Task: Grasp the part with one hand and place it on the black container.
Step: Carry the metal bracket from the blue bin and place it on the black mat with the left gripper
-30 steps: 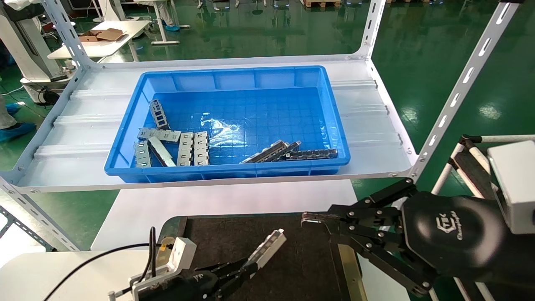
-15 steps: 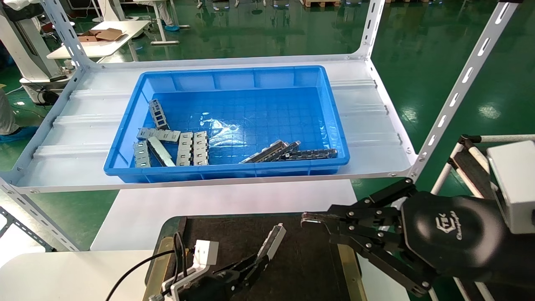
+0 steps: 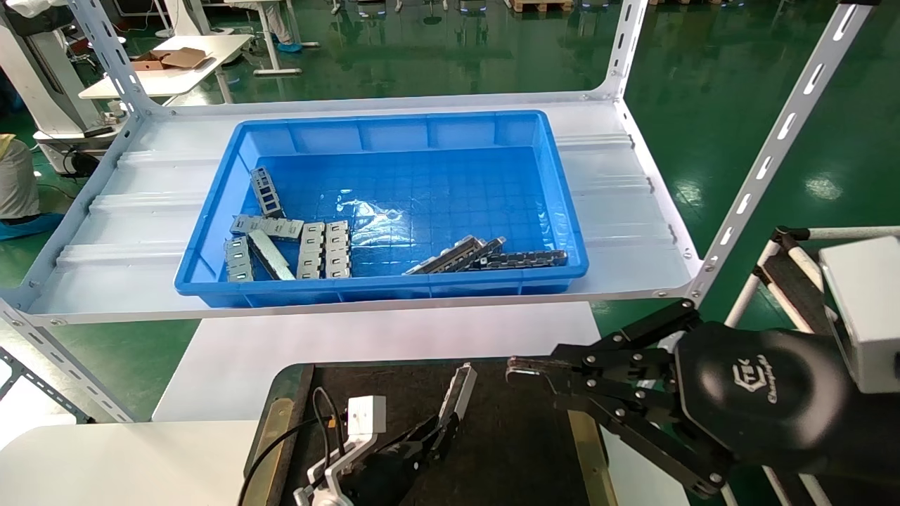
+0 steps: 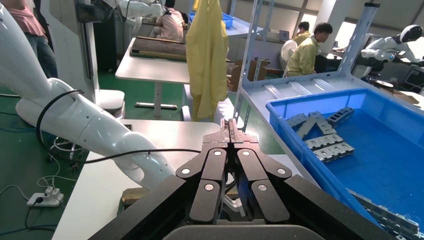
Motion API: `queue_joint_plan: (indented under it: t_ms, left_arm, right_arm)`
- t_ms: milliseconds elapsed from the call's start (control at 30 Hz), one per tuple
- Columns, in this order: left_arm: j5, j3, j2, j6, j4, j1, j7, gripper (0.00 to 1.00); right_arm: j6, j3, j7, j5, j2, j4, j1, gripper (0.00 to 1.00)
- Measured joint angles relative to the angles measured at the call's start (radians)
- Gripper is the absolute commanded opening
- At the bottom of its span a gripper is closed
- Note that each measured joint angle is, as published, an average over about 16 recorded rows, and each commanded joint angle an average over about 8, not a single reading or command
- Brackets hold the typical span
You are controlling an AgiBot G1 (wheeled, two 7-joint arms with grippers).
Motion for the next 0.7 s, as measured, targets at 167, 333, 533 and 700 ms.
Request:
queue_joint_plan:
  t_ms: [167, 333, 533, 700]
  left_arm:
    - [0.01, 0.03, 0.035, -0.066, 0.031, -0.013, -0.029, 0.0]
    - [0.007, 0.07, 0.056, -0.118, 0.057, -0.027, -0.055, 0.0]
    - [-0.01, 0.132, 0.066, -0.171, 0.076, -0.044, -0.085, 0.0]
    - [-0.031, 0.188, 0.068, -0.217, 0.082, -0.056, -0.108, 0.0]
  right_arm:
    - [0.0, 0.0, 0.0, 0.0, 0.0, 0.0, 0.0, 0.0]
    - [0.0, 0.0, 0.0, 0.0, 0.0, 0.0, 0.0, 0.0]
    - [0.0, 0.0, 0.0, 0.0, 0.0, 0.0, 0.0, 0.0]
    - [0.0, -0.001, 0.0, 0.0, 0.0, 0.0, 0.0, 0.0]
